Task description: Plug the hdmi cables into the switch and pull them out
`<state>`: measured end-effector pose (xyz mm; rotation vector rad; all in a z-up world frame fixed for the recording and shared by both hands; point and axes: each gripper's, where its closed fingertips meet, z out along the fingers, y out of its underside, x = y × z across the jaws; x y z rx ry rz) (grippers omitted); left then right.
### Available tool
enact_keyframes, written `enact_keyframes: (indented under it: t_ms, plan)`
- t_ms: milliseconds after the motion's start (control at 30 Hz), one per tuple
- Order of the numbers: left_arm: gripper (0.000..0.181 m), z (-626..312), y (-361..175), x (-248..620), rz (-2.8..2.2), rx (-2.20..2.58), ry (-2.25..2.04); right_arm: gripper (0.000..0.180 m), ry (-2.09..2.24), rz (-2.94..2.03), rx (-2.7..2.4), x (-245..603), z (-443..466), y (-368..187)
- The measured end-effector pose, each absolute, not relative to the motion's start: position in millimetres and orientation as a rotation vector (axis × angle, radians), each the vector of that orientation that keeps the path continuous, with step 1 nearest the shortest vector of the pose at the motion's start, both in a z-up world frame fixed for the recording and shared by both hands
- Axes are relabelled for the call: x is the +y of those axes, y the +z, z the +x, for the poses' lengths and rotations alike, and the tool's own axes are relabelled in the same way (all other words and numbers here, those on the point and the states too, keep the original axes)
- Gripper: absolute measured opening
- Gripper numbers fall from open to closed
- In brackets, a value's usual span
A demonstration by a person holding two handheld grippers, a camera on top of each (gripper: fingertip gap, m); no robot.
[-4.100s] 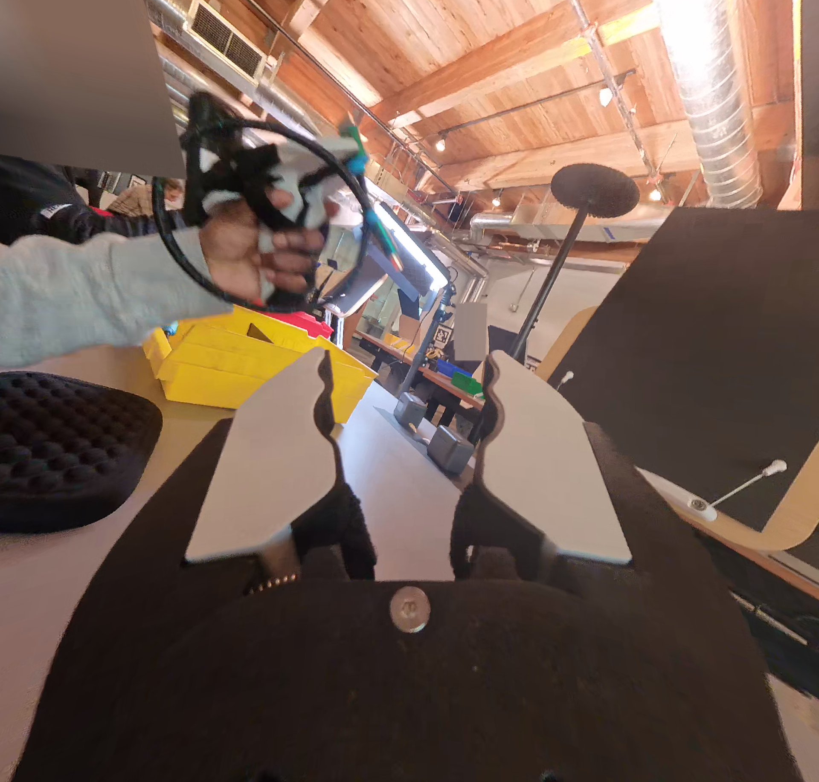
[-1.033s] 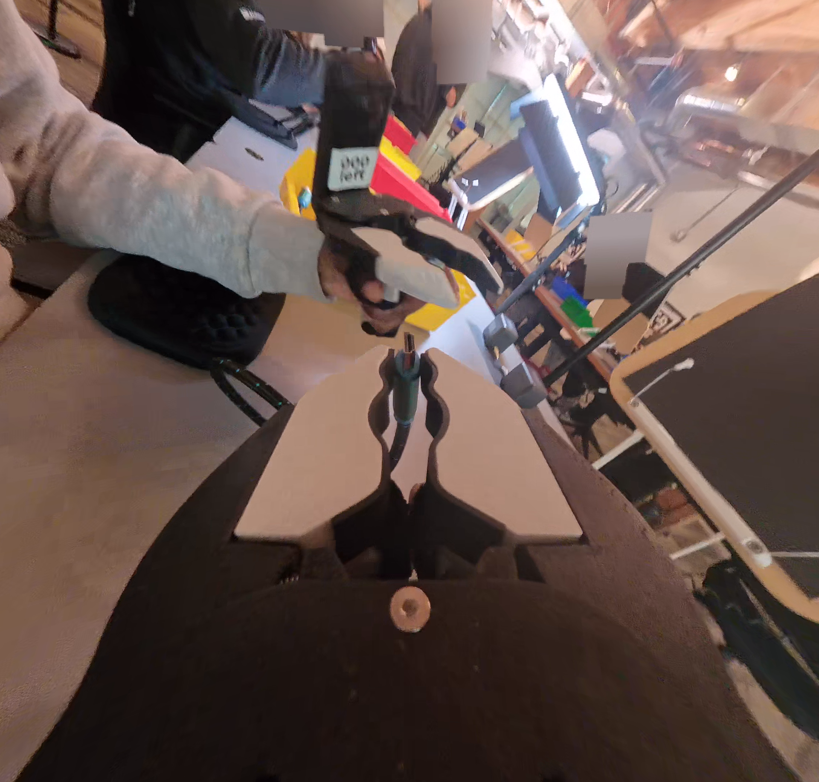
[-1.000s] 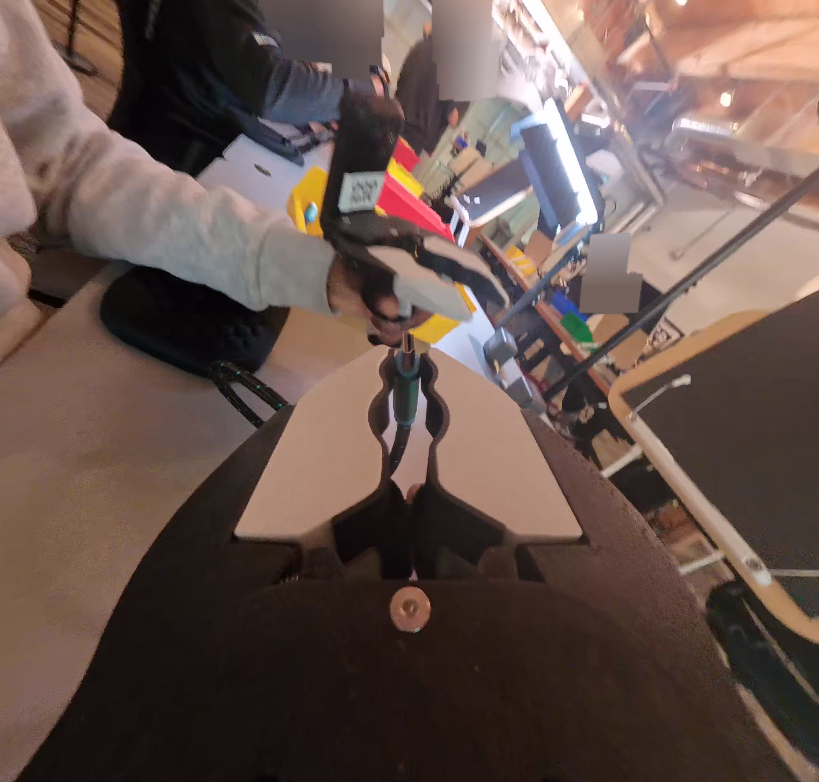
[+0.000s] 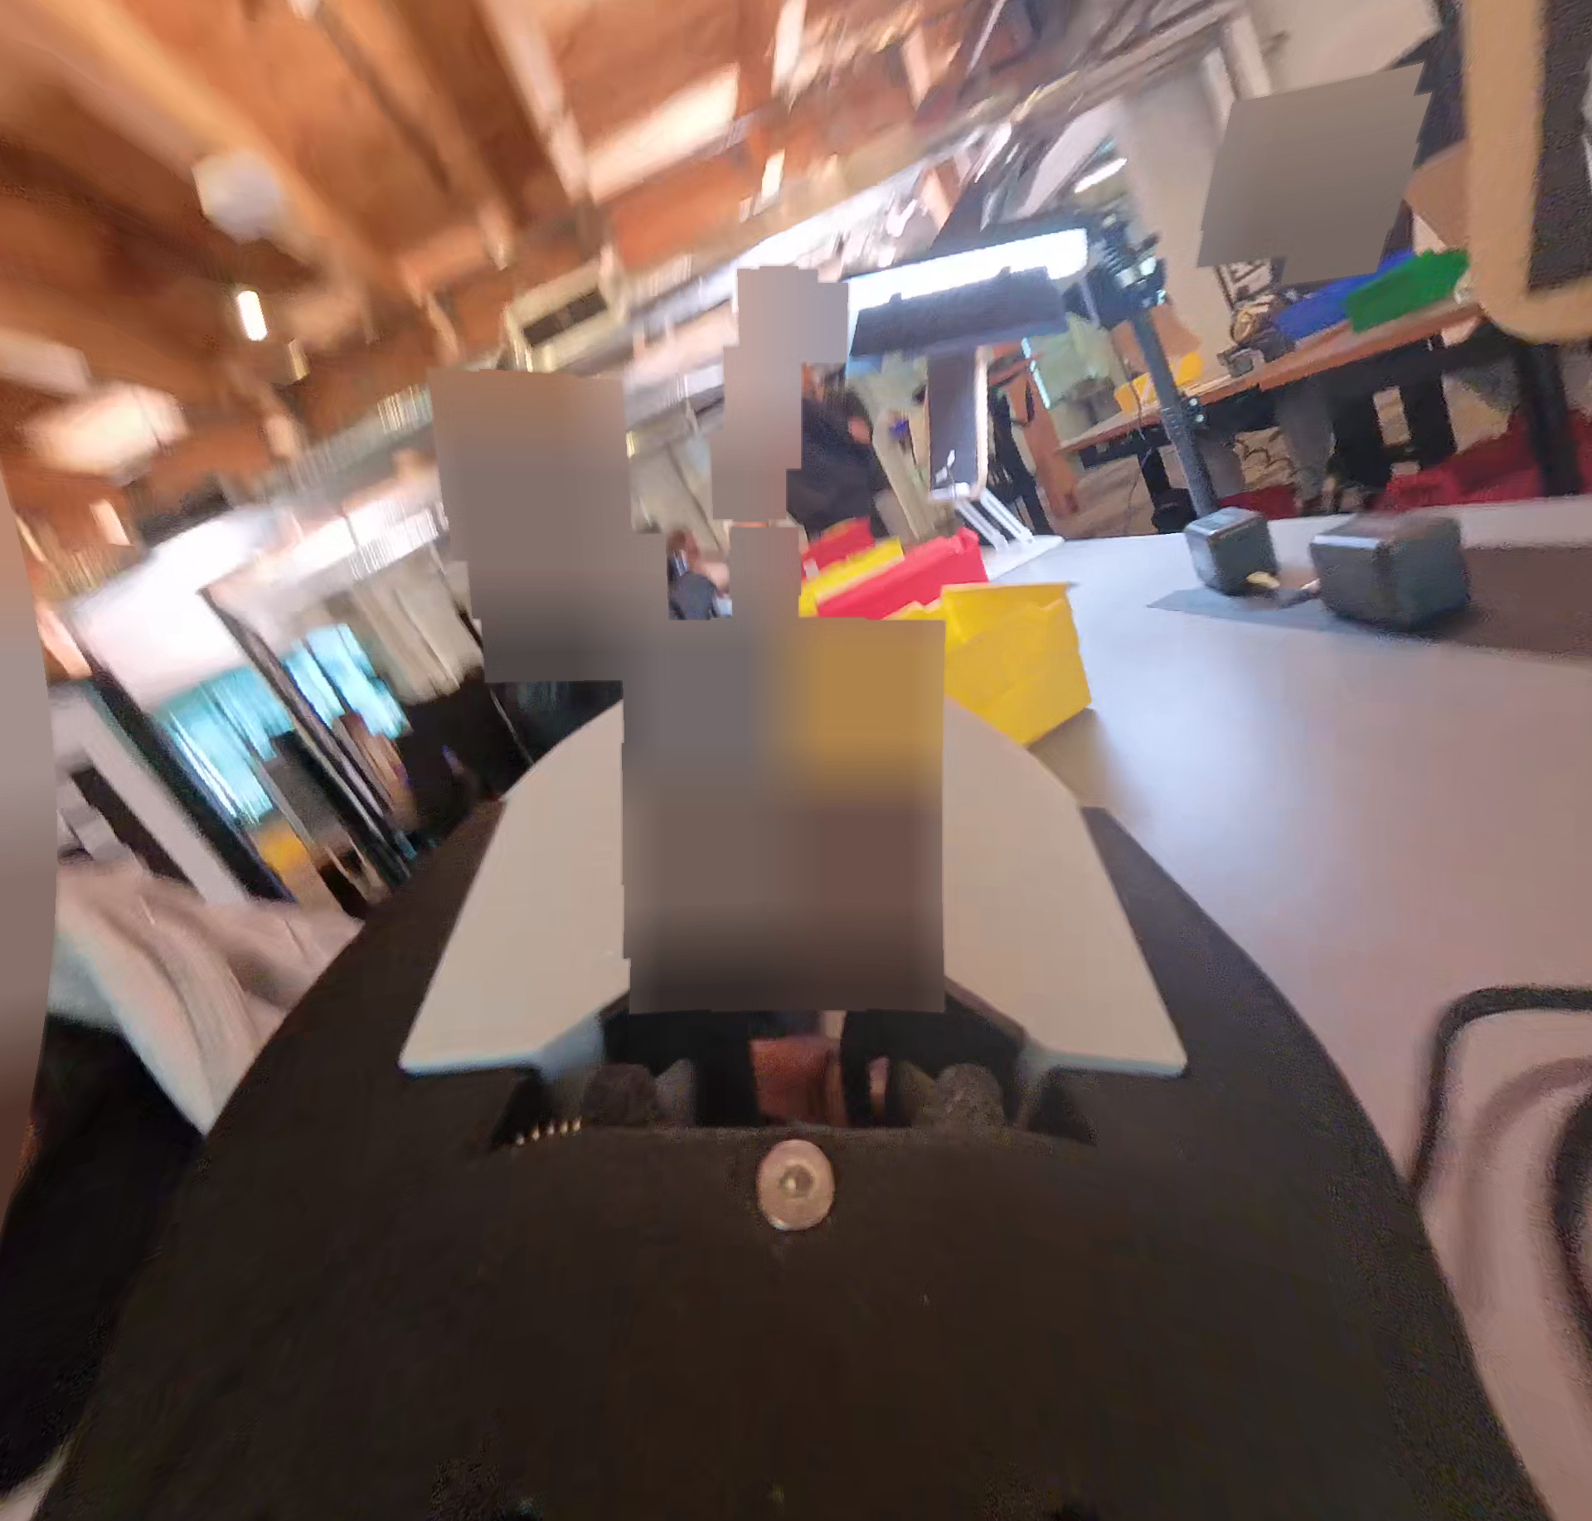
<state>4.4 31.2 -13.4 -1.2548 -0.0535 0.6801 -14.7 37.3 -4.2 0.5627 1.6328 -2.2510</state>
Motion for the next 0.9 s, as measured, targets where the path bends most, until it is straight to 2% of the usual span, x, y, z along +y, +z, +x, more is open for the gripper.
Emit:
enact_keyframes:
  t_ms: [100,233,367,567,800,900]
  plan:
    - [0.009,10,-16,27,-1.267,-0.082,0.396,0.053,-2.317,0.133,2.065,47,-1,-13]
    - [0.004,11,-24,25,-1.296,-0.104,0.210,0.047,-2.550,-0.264,2.300,59,6,-12]
    - [0.005,21,-27,31,-1.309,-0.063,0.143,0.045,-2.399,-0.249,2.239,54,19,-27]
    - [0.005,32,-32,39,-1.347,-0.012,0.093,0.021,-2.308,-0.281,2.224,46,28,-36]
    - [0.006,35,-33,40,-1.350,0.001,0.105,0.020,-2.304,-0.322,2.246,45,32,-38]
    - [0.026,35,-36,43,-1.380,0.004,0.125,0.020,-2.347,-0.350,2.240,44,35,-35]
